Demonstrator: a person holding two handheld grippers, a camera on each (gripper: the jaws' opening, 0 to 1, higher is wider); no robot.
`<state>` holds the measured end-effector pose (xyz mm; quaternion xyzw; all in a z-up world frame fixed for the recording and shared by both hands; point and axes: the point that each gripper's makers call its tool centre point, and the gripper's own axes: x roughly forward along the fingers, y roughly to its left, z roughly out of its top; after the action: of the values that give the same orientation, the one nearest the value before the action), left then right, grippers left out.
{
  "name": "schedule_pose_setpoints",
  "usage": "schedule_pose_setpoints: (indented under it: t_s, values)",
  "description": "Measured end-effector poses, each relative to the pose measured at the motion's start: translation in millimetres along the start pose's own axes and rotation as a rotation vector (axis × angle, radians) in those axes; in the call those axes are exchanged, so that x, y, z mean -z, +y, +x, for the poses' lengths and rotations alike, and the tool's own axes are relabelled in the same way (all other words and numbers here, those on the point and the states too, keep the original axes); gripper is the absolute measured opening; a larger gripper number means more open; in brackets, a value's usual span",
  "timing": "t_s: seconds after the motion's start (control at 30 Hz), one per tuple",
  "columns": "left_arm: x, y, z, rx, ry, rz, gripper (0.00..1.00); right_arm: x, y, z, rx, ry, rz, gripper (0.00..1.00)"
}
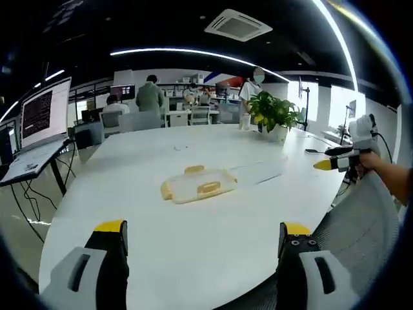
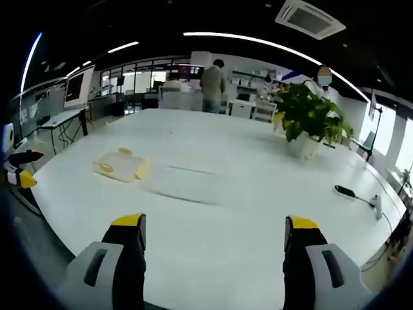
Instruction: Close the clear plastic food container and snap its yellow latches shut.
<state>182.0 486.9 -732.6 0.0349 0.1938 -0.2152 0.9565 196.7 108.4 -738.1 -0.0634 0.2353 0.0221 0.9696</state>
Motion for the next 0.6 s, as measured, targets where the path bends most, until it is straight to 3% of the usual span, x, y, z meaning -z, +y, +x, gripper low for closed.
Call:
schedule_pose_setpoints:
  t_s: [0.6]
  values:
    - [3.3,1.6,-0.1,-0.006,0.01,0.008,0.93,-1.0,5.3,0.6,-0.03,-0.013,0.016,0.85]
